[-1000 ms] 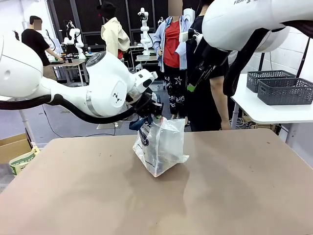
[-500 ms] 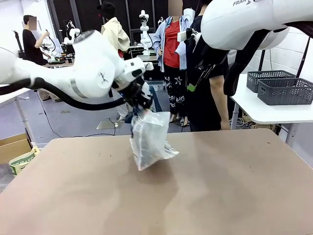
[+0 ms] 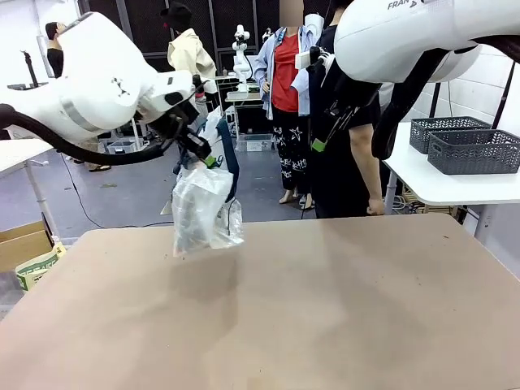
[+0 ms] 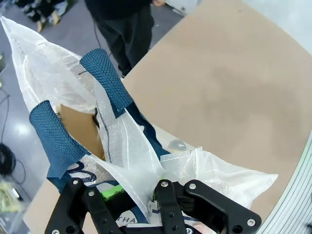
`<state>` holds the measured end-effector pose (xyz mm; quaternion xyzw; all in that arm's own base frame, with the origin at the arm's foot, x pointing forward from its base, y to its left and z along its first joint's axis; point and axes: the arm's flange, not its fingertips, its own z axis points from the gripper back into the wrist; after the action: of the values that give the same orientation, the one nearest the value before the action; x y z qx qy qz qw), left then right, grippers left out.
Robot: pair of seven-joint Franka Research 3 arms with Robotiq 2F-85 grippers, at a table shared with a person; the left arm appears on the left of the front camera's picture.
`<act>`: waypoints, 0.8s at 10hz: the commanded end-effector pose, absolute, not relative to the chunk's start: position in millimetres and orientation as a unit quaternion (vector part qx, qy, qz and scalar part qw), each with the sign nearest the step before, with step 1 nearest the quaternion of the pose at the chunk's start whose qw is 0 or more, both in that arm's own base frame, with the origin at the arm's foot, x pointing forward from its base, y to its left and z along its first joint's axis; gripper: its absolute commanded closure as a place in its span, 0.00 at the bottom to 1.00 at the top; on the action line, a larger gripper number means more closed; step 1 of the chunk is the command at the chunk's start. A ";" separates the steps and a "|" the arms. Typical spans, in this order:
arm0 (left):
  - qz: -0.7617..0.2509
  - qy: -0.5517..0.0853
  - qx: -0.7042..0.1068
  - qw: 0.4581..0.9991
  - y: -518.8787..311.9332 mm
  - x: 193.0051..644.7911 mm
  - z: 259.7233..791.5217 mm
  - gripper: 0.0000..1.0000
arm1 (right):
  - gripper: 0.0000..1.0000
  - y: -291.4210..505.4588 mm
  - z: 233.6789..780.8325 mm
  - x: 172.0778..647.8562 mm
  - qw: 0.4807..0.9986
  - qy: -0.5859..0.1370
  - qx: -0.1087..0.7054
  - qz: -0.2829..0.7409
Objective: Transfer purchased items from the store into the shopping bag.
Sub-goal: Move the Reusable shopping bag to the right side of the table.
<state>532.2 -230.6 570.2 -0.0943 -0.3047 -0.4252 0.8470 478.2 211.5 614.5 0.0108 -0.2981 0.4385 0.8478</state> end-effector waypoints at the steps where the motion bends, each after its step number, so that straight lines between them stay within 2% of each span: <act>1: -0.441 -0.300 -0.080 0.842 -188.3 514.5 575.3 1.00 | 0.00 210.3 611.4 475.6 0.853 -0.293 0.007 0.433; 4: -0.421 -0.301 -0.037 0.855 -146.4 488.3 571.8 1.00 | 0.00 210.3 611.4 475.6 0.853 -0.293 0.007 0.433; 6: -0.409 -0.318 -0.040 0.854 -134.1 476.6 570.1 1.00 | 0.00 210.3 611.4 475.6 0.853 -0.293 0.007 0.433; 7: -0.420 -0.287 -0.051 0.859 -141.6 495.2 562.6 1.00 | 0.00 210.3 611.4 475.6 0.853 -0.293 0.007 0.433; 8: -0.420 -0.287 -0.051 0.859 -141.6 495.2 562.6 1.00 | 0.00 210.3 611.4 475.6 0.853 -0.293 0.007 0.433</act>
<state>487.0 -135.1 554.3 -0.0482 -0.2827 -0.4186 0.8617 478.3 211.5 614.3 0.0109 -0.2977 0.4385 0.8479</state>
